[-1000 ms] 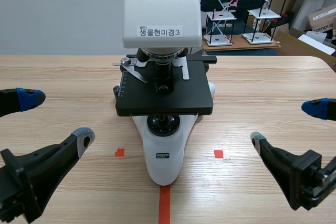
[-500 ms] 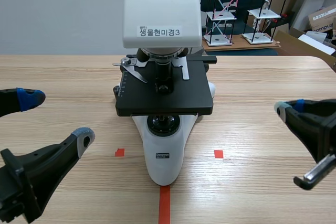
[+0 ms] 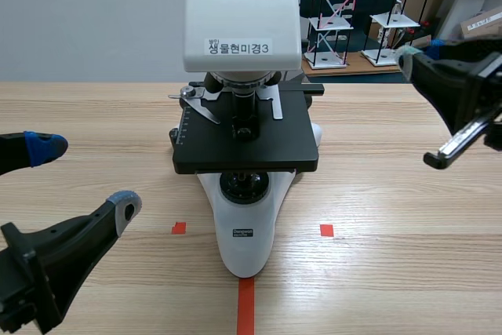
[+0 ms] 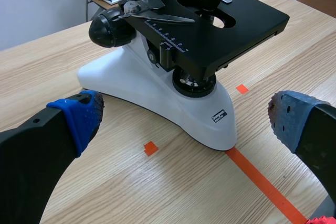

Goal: Point at the revolving nosepiece

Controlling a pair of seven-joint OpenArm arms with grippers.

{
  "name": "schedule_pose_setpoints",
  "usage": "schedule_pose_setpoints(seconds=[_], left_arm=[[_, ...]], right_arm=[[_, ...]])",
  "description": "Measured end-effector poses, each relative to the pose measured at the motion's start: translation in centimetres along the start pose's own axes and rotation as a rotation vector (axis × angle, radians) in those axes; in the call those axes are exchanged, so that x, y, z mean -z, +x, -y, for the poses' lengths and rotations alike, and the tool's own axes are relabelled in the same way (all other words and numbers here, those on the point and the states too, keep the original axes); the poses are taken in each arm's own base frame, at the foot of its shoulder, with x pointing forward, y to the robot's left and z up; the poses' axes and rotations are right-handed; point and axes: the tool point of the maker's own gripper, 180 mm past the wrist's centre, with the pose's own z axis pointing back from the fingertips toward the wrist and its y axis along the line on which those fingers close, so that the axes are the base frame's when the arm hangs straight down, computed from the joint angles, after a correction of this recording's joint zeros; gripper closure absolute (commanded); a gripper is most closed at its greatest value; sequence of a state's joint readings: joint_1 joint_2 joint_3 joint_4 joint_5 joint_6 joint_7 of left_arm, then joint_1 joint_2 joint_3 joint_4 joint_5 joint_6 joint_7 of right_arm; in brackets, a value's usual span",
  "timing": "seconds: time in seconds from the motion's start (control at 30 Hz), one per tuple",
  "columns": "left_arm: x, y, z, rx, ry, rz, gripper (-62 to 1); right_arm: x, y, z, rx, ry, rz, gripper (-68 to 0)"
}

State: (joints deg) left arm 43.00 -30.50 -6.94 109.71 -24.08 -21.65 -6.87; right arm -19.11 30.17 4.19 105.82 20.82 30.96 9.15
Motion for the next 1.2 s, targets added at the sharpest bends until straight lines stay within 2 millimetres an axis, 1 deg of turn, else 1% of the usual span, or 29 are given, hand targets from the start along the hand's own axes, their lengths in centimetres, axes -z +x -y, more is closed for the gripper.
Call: schedule_pose_setpoints(seconds=[0.17,0.3,0.4,0.5,0.77,0.9,0.97,1.2], left_arm=[[0.0,0.0,0.0,0.0,0.0,0.0,-62.3],[0.0,0.0,0.0,0.0,0.0,0.0,-62.3],[0.0,0.0,0.0,0.0,0.0,0.0,-62.3],[0.0,0.0,0.0,0.0,0.0,0.0,-62.3],[0.0,0.0,0.0,0.001,0.0,0.0,-62.3],[0.0,0.0,0.0,0.001,0.0,0.0,-62.3],[0.0,0.0,0.0,0.001,0.0,0.0,-62.3],[0.0,0.0,0.0,0.001,0.0,0.0,-62.3]], right_arm=[[1.7,-0.7,-0.1,0.013,0.073,0.011,0.3],[2.8,-1.0,-0.8,0.017,0.154,0.027,0.3],[3.9,-1.4,-0.3,0.002,0.142,0.022,0.3],[4.8,-1.4,-0.4,-0.02,0.143,0.035,0.3],[6.7,-0.7,-2.5,-0.081,0.216,0.058,0.3],[7.2,-0.8,-4.0,-0.08,0.255,0.059,0.2],[7.2,-0.8,-4.5,-0.077,0.267,0.064,0.2],[7.2,-0.8,-4.5,-0.077,0.268,0.063,0.2]])
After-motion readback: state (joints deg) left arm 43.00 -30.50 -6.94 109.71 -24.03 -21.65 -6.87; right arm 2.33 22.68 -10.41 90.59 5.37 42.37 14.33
